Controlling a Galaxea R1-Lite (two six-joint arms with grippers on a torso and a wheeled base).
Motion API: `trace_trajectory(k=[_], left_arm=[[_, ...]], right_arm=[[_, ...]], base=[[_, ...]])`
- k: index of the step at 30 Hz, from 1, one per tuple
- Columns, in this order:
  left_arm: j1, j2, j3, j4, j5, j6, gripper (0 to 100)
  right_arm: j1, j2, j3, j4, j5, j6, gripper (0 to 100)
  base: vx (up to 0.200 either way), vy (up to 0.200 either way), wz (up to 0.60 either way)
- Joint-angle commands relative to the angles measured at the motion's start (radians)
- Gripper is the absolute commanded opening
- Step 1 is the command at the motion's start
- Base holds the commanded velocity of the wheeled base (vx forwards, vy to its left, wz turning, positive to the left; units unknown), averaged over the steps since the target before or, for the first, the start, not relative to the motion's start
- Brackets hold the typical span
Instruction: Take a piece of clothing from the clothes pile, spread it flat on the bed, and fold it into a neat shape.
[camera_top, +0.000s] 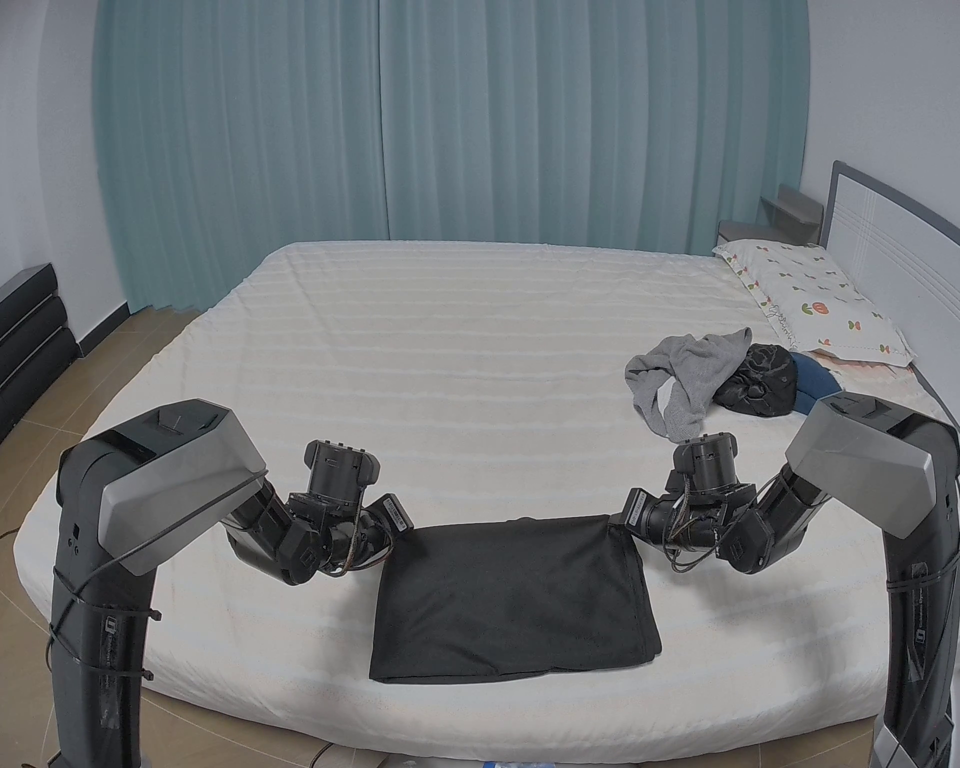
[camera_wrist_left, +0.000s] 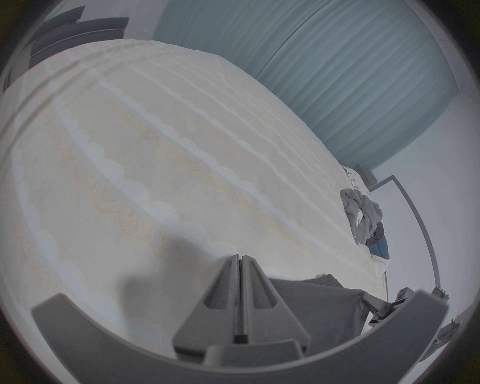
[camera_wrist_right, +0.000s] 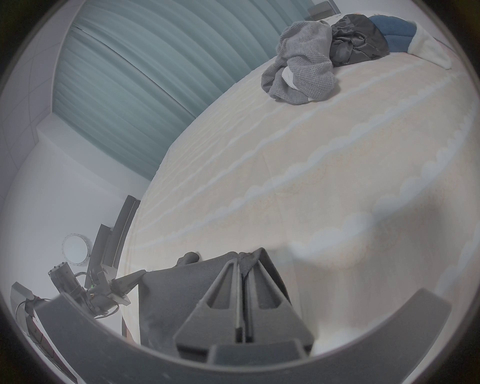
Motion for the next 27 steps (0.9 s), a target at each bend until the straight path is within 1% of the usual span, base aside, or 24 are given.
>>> trace_trajectory(k=[1, 4, 17, 18, 19, 20, 27], left_arm=[[0.001, -0.001, -0.002, -0.006, 0.005, -0.005, 0], [0.001, -0.001, -0.002, -0.007, 0.005, -0.007, 0], [-0.003, 0.001, 0.001, -0.007, 0.005, -0.005, 0], [-0.006, -0.001, 0.001, -0.007, 0.005, -0.005, 0], [-0.006, -0.001, 0.001, -0.006, 0.005, -0.005, 0], [-0.006, -0.001, 0.001, -0.007, 0.005, -0.005, 100], [-0.003, -0.010, 0.009, -0.004, 0.003, -0.012, 100]], right_arm=[[-0.008, 0.003, -0.017, 0.005, -0.009, 0.002, 0], [-0.008, 0.003, -0.019, 0.005, -0.021, 0.000, 0], [-0.014, 0.005, -0.017, 0.006, -0.023, -0.001, 0], [-0.014, 0.003, -0.015, 0.005, -0.023, -0.001, 100], [-0.014, 0.002, -0.012, 0.002, -0.021, 0.000, 100], [-0.014, -0.001, -0.006, -0.004, -0.023, 0.000, 100], [-0.033, -0.076, 0.100, -0.004, -0.011, -0.027, 100]], base=[[0.000, 0.000, 0.00], [0.000, 0.000, 0.00], [0.000, 0.000, 0.00], [0.000, 0.000, 0.00], [0.000, 0.000, 0.00], [0.000, 0.000, 0.00], [0.000, 0.000, 0.00]])
